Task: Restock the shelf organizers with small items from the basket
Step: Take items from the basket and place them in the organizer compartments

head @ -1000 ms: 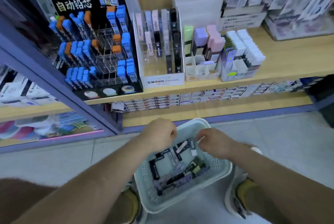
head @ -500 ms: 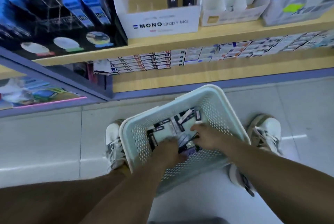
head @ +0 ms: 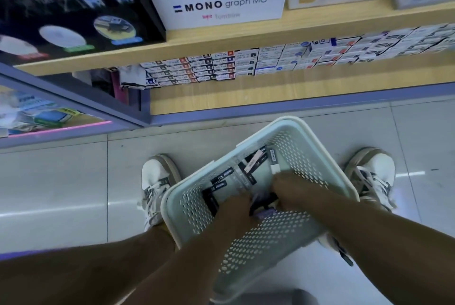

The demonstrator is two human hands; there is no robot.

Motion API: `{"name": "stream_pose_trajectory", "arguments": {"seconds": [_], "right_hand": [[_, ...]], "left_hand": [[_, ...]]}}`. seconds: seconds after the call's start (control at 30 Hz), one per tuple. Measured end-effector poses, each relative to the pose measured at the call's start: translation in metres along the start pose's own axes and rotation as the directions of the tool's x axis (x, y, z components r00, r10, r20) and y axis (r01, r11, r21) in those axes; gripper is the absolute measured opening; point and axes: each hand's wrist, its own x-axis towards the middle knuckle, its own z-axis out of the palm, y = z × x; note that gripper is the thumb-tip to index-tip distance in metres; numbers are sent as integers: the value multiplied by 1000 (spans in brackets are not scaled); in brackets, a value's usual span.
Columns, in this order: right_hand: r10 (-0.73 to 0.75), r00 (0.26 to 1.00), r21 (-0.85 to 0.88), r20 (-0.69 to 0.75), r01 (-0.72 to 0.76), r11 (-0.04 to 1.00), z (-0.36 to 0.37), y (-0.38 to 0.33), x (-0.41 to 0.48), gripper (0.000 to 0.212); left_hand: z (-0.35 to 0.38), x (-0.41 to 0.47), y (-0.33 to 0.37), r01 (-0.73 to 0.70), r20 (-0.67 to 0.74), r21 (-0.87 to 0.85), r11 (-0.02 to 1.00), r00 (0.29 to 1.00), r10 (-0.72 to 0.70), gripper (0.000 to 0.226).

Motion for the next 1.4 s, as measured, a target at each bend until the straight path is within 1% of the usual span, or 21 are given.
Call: {"name": "stream_pose_trajectory", "arguments": {"seconds": [0.17, 0.27, 0.37, 0.5, 0.57, 0.6, 0.67, 0.73, 0.8, 0.87, 0.93, 1.0, 1.07, 1.13, 1.17, 1.2, 1.23, 1.27, 1.3, 1.33, 1.4], "right_hand": [[10, 999, 121, 43, -15, 993, -3, 7, -3, 30], [41, 998, 208, 37, -48, 977, -26, 5, -14, 31], [71, 997, 292, 11, -71, 954, -51, -1, -33, 29], [113, 993, 409, 15, -110, 906, -70, -4, -67, 20], [123, 992, 563, 31, -119, 818, -71, -5, -83, 14], [126, 991, 662, 46, -125, 739, -70, -6, -91, 11], [112, 991, 842, 74, -122, 526, -66, -12, -108, 10], [97, 994, 935, 54, -84, 343, -62, -21, -122, 9], [81, 996, 966, 26, -46, 254, -61, -32, -134, 10], [39, 998, 964, 40, -49, 260, -63, -46, -144, 9], [6, 998, 945, 70, -68, 321, -67, -60, -154, 10], [10, 999, 931, 53, -53, 360, -69, -73, -161, 11], [56, 998, 918, -20, -4, 398, -71, -84, -168, 7], [125, 983, 881, -137, 63, 470, -74, -90, -174, 13], [155, 970, 871, -186, 90, 482, -77, -92, -179, 12], [180, 957, 882, -227, 124, 455, -79, -93, -183, 10], [201, 943, 907, -264, 172, 386, -82, -94, -189, 8], [226, 930, 932, -291, 223, 285, -86, -95, -194, 8], [252, 919, 949, -305, 269, 166, -90, -95, -201, 11], [273, 911, 950, -310, 306, 59, -94, -95, -207, 10], [283, 900, 929, -331, 363, -67, -106, -96, -221, 6]], "left_hand": [[-5, 4, -7, -3, 55, -74, 997, 998, 7, 25], [-29, 9, -14, 15, -5, -228, 973, 1000, -16, 31], [-54, 2, -12, 33, -67, -293, 955, 996, -55, 19], [-70, -13, 1, 54, -73, -410, 911, 993, -92, 29], [-73, -24, 7, 75, -80, -489, 869, 988, -130, 31], [-75, -31, 12, 78, -91, -542, 837, 984, -150, 30], [-77, -43, 22, 83, -89, -668, 739, 977, -191, 26], [-78, -56, 34, 100, -72, -783, 613, 966, -249, 21], [-77, -68, 45, 88, -88, -860, 502, 945, -316, 22], [-78, -80, 57, 59, -146, -863, 502, 921, -360, 27], [-81, -92, 68, 19, -229, -808, 589, 911, -343, 28], [-86, -102, 81, -44, -307, -746, 665, 908, -285, 27], [-91, -110, 91, -107, -369, -695, 710, 902, -225, 24], [-97, -116, 99, -169, -402, -700, 694, 896, -188, 19], [-102, -120, 103, -181, -401, -739, 648, 892, -208, 18], [-107, -122, 107, -188, -391, -797, 575, 885, -253, 17], [-114, -125, 110, -193, -361, -866, 461, 880, -309, 17], [-122, -128, 114, -211, -318, -926, 312, 882, -348, 18], [-130, -132, 119, -234, -279, -958, 165, 893, -353, 19], [-139, -136, 124, -264, -265, -963, 51, 903, -338, 19], [-157, -147, 137, -327, -292, -943, -65, 905, -309, 21]]}}
